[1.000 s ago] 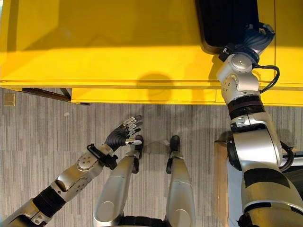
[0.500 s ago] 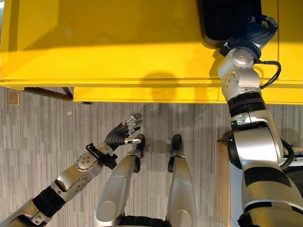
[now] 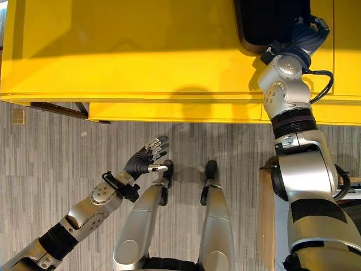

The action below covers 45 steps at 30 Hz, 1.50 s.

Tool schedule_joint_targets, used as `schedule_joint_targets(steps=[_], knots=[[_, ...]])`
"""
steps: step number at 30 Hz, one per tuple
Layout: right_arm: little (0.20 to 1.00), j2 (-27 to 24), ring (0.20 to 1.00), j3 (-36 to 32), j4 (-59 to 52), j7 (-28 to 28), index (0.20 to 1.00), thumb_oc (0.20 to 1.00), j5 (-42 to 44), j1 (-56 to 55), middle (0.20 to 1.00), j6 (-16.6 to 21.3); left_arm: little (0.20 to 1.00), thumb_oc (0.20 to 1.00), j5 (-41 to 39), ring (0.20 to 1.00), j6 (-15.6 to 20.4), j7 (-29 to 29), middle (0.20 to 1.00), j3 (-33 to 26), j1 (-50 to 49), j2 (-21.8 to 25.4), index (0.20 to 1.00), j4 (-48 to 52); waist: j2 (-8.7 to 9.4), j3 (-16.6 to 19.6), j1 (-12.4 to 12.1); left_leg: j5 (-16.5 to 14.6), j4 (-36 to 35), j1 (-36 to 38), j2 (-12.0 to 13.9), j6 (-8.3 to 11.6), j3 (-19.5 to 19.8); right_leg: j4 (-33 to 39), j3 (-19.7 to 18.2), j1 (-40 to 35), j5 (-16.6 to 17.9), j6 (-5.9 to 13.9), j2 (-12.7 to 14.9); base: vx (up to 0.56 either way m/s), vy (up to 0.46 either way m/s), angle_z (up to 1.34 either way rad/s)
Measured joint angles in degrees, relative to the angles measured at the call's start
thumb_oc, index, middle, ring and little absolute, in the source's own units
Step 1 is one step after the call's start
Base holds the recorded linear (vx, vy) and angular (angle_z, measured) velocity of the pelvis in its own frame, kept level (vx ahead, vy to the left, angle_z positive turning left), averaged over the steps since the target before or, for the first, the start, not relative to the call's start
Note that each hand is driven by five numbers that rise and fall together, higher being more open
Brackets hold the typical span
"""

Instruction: Move parts from the plastic box to the shelf.

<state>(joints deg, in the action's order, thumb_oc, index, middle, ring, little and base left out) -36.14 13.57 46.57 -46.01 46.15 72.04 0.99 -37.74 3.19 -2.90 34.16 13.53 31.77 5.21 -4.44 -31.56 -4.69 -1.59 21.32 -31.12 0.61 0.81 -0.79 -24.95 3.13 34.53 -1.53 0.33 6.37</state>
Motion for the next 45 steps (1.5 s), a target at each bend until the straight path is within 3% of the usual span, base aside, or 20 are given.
schedule_joint_targets(steps=[1,2,3,28,34,41,45], knots=[[0.235,0.01,0.235,0.02,-0.05,0.27,0.235,0.235,0.32,0.00,0.235,0.00,1.000,1.000,0.01,1.000,0.00,0.00,1.000,-0.13,-0.05,-0.01,1.000,0.00,0.00,0.00,-0.04,0.00,0.00,-0.01,0.00,0.00,0.00,0.00,0.01,-0.02,0.00,0.00,0.00,0.00,0.000,0.00],[0.915,0.00,0.915,-0.12,-0.07,0.31,0.915,0.915,0.80,0.00,0.915,0.03,1.000,1.000,0.02,1.000,0.00,0.00,1.000,-0.34,-0.07,-0.02,1.000,0.00,-0.01,0.01,-0.33,0.02,-0.01,0.00,0.04,0.02,0.03,0.00,0.05,-0.05,0.01,-0.01,-0.03,0.00,0.000,0.00],[1.000,-0.04,1.000,-0.12,-0.05,0.77,1.000,1.000,2.04,0.31,1.000,0.33,1.000,1.000,0.01,1.000,0.00,0.00,1.000,-0.47,-0.04,-0.02,1.000,0.00,-0.02,0.01,-0.79,0.04,0.09,0.01,0.06,0.05,0.16,0.00,0.17,-0.13,0.00,-0.06,-0.04,-0.01,-0.010,0.03],[1.000,0.32,1.000,-1.32,4.84,2.79,1.000,1.000,4.25,1.33,1.000,1.21,1.000,1.000,-0.01,1.000,-0.01,0.37,1.000,-0.51,-1.06,0.03,1.000,0.00,-0.18,0.10,-1.15,0.04,0.60,1.48,0.11,0.06,0.80,0.77,0.80,-2.47,0.14,-0.12,-0.04,0.00,0.000,0.01],[1.000,0.47,1.000,-1.69,4.84,-2.21,1.000,1.000,-0.91,1.49,1.000,5.70,1.000,1.000,0.02,1.000,0.03,0.44,1.000,-0.43,-1.07,0.11,1.000,0.02,-0.45,0.21,-0.79,0.37,-0.40,2.41,0.18,-0.01,0.45,2.04,0.63,-3.38,0.55,-0.22,-0.17,-0.02,0.010,-0.03],[1.000,2.99,1.000,-5.39,-13.99,-3.62,1.000,1.000,-9.11,-6.78,1.000,8.65,1.000,1.000,0.17,1.000,2.54,0.59,1.000,-1.15,-3.02,0.00,1.000,0.06,-0.86,0.13,1.16,0.95,-4.31,8.24,0.17,-0.16,-0.44,5.18,0.04,-8.55,1.56,0.25,-0.29,-0.03,0.027,-0.04],[1.000,6.83,1.000,-7.05,-34.39,-1.36,1.000,1.000,-13.73,-22.10,1.000,7.71,1.000,1.000,0.23,1.000,3.32,1.87,1.000,-4.91,-6.19,-0.78,1.000,0.09,-0.86,0.15,2.94,1.07,-7.40,14.05,0.23,-0.37,-1.57,7.58,-0.80,-13.53,1.71,0.52,-0.45,-0.04,0.076,-0.11]])
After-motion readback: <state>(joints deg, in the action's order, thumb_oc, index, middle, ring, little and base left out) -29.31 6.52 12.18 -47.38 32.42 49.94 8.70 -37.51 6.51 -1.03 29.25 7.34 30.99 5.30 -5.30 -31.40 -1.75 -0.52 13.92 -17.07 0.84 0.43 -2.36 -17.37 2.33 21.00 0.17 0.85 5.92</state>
